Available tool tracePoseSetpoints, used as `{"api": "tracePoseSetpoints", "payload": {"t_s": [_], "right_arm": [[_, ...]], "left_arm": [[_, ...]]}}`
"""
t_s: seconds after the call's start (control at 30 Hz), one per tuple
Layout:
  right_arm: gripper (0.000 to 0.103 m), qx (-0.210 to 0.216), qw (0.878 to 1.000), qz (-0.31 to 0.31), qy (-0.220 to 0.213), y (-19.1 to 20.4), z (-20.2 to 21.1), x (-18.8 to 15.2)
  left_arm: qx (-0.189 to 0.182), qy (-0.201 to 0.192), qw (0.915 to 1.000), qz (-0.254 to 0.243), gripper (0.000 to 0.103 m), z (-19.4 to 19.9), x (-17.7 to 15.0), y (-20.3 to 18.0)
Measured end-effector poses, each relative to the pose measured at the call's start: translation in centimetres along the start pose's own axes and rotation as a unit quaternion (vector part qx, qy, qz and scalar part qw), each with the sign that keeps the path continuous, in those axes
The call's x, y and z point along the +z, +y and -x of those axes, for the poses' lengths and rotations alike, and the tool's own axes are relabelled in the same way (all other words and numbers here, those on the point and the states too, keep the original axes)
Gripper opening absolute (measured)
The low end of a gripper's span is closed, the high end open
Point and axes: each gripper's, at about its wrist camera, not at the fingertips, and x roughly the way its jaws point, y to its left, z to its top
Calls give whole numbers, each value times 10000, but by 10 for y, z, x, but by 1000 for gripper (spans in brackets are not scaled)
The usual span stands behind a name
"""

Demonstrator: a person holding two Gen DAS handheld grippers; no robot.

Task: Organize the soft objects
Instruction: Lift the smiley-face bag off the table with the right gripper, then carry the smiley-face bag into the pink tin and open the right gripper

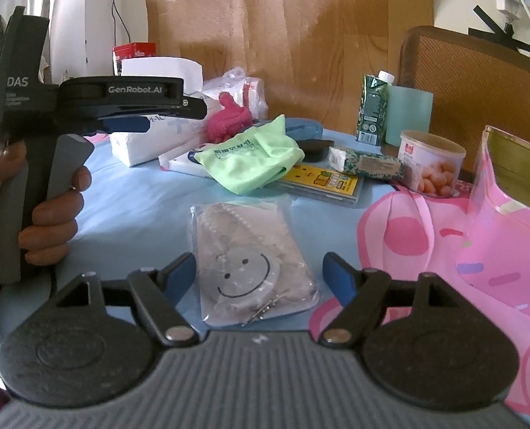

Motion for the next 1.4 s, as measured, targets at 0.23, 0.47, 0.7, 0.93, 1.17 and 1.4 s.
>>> {"api": "tracePoseSetpoints", "payload": {"t_s": [0.23,0.47,0.7,0.93,1.17,1.4], "right_arm": [[66,-75,9998,81,-146,3,5,-1],[66,45,9997,120,-211,4,10,-3],[66,75,9998,22,-162,1,11,-4],[66,93,9998,-55,-135,-1,13,-6],[61,6,9998,37,-183,1,18,-9],[62,-133,9991,-371,-155,-14,28,-17]], "left_arm": [[1,30,10000,32,93,-1,0,1],[-2,47,10000,-23,93,-1,0,-1],[9,54,9999,-87,93,-1,-1,-3],[-6,70,9999,-144,93,-3,-1,-6],[-265,149,9988,-380,90,-3,-3,-12],[-555,560,9967,-169,89,6,-7,-15]]}}
